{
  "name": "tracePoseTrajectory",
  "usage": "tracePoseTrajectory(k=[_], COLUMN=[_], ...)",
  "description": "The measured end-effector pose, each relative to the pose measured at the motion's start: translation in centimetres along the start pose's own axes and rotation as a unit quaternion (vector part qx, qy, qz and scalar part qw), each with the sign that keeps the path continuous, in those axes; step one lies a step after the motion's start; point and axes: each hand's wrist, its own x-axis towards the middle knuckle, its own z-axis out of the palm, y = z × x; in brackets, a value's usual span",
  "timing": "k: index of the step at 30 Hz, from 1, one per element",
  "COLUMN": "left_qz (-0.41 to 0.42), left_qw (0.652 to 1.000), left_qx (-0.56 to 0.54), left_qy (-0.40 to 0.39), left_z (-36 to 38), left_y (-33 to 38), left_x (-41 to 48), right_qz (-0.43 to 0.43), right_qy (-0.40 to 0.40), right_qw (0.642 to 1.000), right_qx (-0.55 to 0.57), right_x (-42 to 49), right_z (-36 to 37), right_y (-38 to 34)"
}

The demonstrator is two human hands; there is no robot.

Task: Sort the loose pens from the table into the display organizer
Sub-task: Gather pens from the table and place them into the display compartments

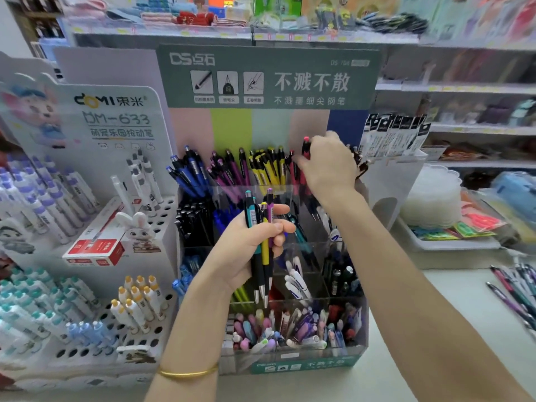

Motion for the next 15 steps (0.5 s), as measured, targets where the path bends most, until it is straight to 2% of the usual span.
tracePoseTrajectory(k=[3,9,12,15], left_qz=[0.0,0.003,-0.002,0.002], left_qw=[1.0,0.999,0.998,0.997], left_qx=[-0.008,0.001,0.007,0.01], left_qy=[-0.001,-0.033,-0.06,-0.079], left_z=[-0.2,-0.8,-0.8,-1.0], left_y=[0.1,0.4,0.9,1.3], left_x=[0.7,1.6,1.5,1.5], right_qz=[0.012,0.041,0.014,-0.014], right_qy=[0.009,0.075,0.081,0.086], right_qw=[1.0,0.995,0.993,0.994], right_qx=[-0.005,0.048,0.083,0.059], right_x=[-1.1,-4.7,-4.5,-2.6], right_z=[-0.5,0.6,2.0,3.2], right_y=[-0.3,1.1,0.9,0.5])
